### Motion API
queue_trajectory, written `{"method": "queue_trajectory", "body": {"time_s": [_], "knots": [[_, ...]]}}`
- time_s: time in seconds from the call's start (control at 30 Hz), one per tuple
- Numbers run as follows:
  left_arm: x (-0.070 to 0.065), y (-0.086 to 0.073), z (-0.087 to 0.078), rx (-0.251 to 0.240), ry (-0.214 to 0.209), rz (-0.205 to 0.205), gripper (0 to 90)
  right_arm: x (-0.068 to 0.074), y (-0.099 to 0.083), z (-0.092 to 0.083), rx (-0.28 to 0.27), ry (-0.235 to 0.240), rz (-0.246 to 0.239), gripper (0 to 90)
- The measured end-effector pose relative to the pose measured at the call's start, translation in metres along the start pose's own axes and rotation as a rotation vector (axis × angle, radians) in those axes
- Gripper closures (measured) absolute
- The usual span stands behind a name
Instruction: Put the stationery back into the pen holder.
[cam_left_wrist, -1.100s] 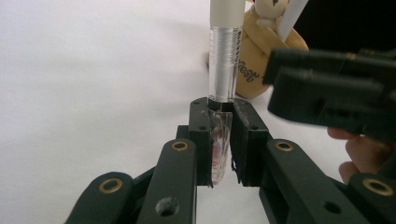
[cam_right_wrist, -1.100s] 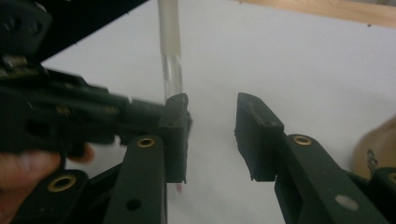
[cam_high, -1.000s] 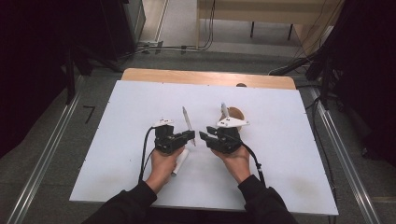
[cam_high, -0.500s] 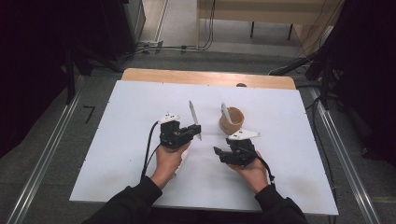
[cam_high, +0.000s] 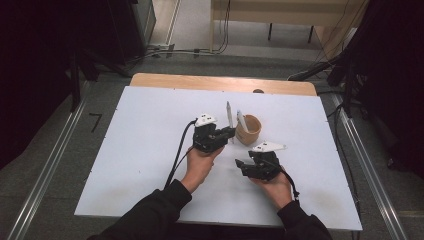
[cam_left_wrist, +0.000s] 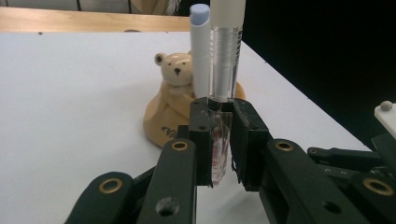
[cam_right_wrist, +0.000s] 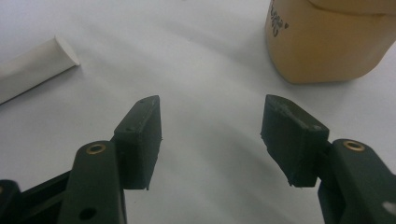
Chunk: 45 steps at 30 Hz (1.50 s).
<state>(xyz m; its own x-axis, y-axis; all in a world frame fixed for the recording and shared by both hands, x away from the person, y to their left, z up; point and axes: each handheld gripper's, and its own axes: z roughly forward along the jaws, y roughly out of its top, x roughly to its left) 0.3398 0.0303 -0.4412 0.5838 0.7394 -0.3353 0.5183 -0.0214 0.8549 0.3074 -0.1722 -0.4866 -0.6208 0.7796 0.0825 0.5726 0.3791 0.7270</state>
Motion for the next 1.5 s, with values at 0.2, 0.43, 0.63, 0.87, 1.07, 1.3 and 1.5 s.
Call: {"method": "queue_trajectory", "body": {"time_s": [0.2,0.43,0.63,0.87,1.07,1.3,1.5], "knots": [[-0.006,0.009,0.015,0.022,0.009,0.035,79.6,-0.002,-0.001,0.001,0.002,0.003,0.007,36.7],[-0.013,0.018,0.029,0.035,0.008,0.056,79.6,-0.003,-0.001,-0.001,0.003,0.007,0.013,36.9],[-0.018,0.023,0.037,0.029,0.01,0.074,79.6,-0.004,-0.001,-0.002,-0.006,0.011,0.02,37.1],[-0.019,0.029,0.045,0.017,0.022,0.085,79.5,-0.004,-0.001,-0.001,-0.004,0.012,0.02,37.1],[-0.021,0.033,0.047,0.003,0.024,0.085,79.5,-0.006,-0.001,-0.002,-0.006,0.011,0.023,37.1],[-0.019,0.032,0.056,0.006,0.048,0.094,79.4,-0.005,-0.001,-0.002,-0.007,0.015,0.023,37.1],[-0.021,0.026,0.065,0.017,0.072,0.141,79.0,-0.005,-0.001,-0.002,-0.006,0.014,0.027,37.1]]}}
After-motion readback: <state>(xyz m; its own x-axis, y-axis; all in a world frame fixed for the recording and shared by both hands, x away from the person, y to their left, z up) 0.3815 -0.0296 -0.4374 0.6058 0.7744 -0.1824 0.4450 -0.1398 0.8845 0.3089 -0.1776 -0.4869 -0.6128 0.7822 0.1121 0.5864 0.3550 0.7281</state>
